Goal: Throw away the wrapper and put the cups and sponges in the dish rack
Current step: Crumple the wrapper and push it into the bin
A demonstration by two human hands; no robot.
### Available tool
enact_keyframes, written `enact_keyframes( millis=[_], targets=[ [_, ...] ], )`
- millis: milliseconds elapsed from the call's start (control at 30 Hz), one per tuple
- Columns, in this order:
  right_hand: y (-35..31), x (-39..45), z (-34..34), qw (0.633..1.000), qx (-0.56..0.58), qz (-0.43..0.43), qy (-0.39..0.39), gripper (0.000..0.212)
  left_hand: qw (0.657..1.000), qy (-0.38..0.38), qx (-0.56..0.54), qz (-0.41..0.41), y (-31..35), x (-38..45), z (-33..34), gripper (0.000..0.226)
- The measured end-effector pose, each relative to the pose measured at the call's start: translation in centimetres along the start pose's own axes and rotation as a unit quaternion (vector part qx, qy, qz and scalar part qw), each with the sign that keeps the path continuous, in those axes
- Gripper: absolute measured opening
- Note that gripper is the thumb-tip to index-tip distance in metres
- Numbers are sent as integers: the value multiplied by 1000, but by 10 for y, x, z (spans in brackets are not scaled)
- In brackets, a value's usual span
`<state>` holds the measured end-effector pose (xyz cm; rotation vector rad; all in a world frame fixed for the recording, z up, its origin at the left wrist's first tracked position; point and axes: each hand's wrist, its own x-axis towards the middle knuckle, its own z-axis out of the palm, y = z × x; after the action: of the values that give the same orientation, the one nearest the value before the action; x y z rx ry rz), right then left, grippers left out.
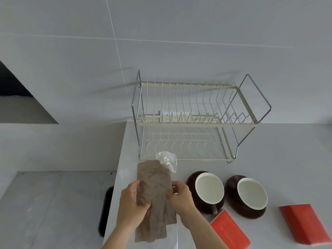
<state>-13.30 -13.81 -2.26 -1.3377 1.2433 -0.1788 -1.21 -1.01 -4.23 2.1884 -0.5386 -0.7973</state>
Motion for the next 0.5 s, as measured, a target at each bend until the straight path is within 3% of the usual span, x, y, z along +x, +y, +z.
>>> enact_keyframes(
  millis=[267, 500],
  targets=[
    [0, -10, -26, 999, 29, -24, -38, 18, 998, 16, -61, -17, 28, -17, 4, 80],
    [3, -21, -41, 999, 12, -47, -16, 19, 996, 40, -72, -22, 49, -38, 5, 83]
  ],
)
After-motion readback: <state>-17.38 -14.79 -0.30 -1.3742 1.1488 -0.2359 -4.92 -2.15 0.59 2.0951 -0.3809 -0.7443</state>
